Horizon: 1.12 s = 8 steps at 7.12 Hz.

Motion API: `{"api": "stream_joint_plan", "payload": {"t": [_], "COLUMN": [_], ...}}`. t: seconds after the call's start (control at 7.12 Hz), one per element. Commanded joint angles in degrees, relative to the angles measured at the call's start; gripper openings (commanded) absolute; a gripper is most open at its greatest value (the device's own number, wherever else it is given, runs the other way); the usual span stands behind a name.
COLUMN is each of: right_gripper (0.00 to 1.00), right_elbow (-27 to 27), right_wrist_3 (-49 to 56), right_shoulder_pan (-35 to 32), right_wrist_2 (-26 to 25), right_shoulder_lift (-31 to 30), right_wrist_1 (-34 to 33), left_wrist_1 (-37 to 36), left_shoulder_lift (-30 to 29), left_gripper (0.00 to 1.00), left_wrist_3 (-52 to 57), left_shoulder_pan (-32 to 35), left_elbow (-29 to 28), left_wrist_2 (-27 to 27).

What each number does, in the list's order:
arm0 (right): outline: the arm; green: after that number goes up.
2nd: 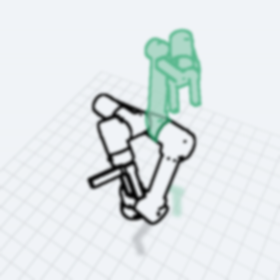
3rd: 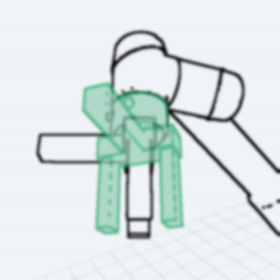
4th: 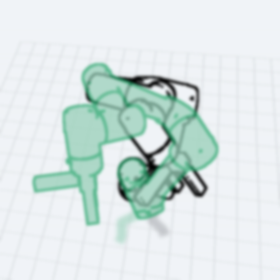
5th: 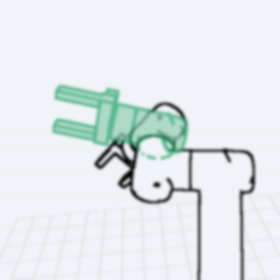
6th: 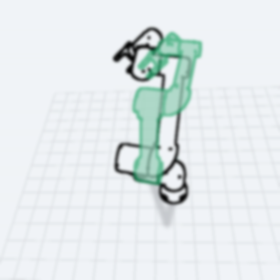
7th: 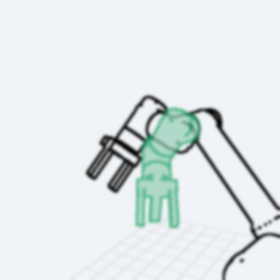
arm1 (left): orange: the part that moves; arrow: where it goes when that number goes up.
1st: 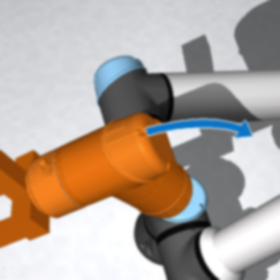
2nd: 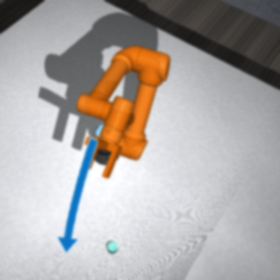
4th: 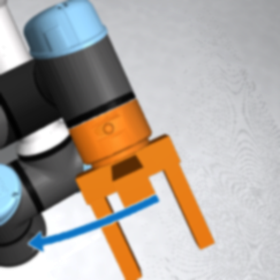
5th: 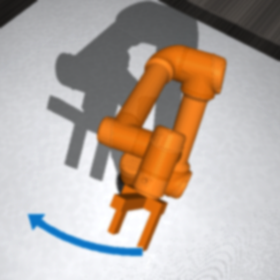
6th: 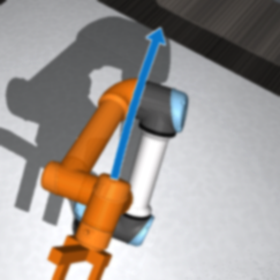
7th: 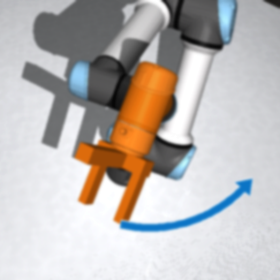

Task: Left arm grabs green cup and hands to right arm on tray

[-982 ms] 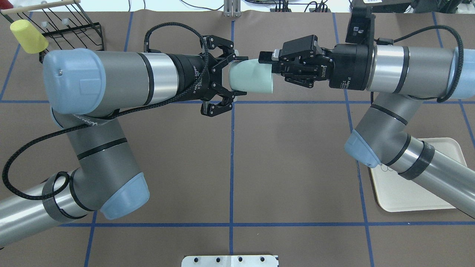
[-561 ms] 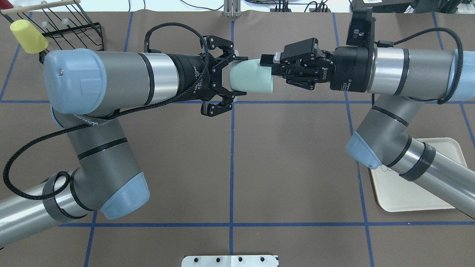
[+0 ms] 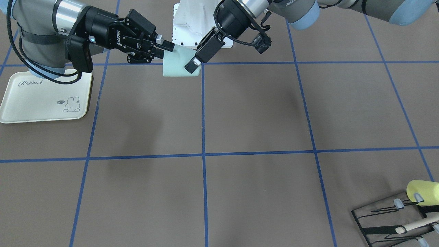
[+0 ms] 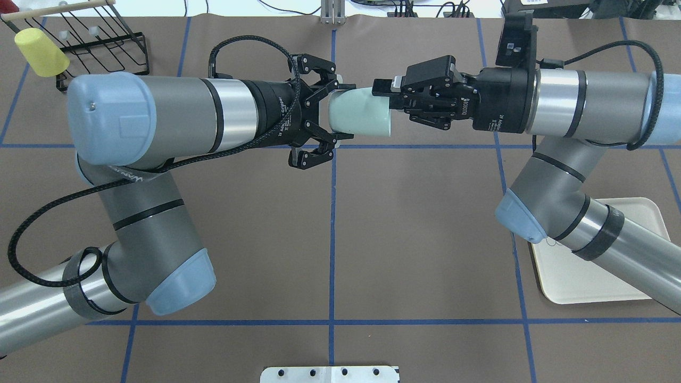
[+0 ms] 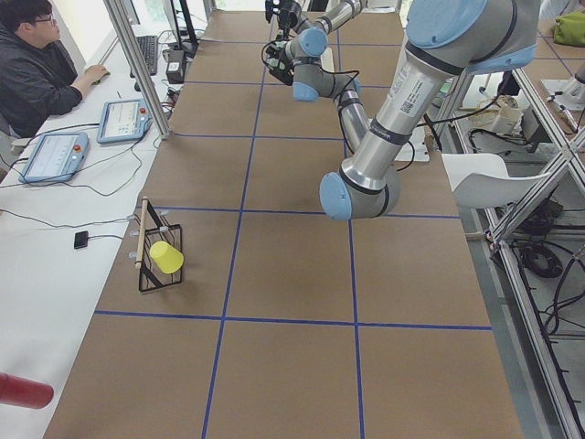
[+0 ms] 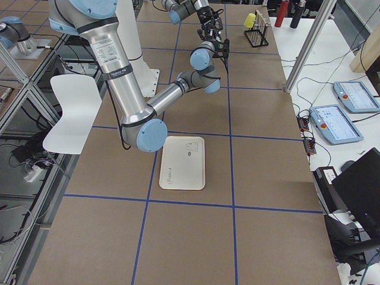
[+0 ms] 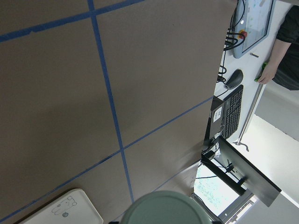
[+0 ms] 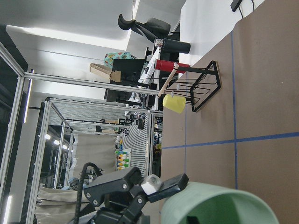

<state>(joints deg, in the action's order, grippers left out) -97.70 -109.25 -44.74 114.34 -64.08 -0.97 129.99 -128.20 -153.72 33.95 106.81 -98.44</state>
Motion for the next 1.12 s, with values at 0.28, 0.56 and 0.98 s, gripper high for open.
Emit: {"api": "stream_joint_plan", "payload": {"t": [0.28,0.56,0.98], "right_gripper": [0.24,0.23,0.04], "right_elbow": [0.1,0.0,0.1], "right_wrist_3": [0.0,0.0,0.0], "right_shoulder_pan": [0.3,0.3,0.3], "right_wrist_2": [0.0,0.0,0.0], "right_shoulder_lift": [0.0,0.0,-0.1], "right_wrist_1": [0.0,0.0,0.0], "left_wrist_1": [0.0,0.0,0.0], "left_shoulder_lift": [0.0,0.1,0.1], "left_gripper": [0.00,0.00,0.20], "left_wrist_3": [0.0,0.0,0.3], "left_shoulder_pan": [0.0,0.0,0.0], "left_elbow": [0.0,-0.1,-0.1], "left_wrist_2": [0.0,0.0,0.0]}}
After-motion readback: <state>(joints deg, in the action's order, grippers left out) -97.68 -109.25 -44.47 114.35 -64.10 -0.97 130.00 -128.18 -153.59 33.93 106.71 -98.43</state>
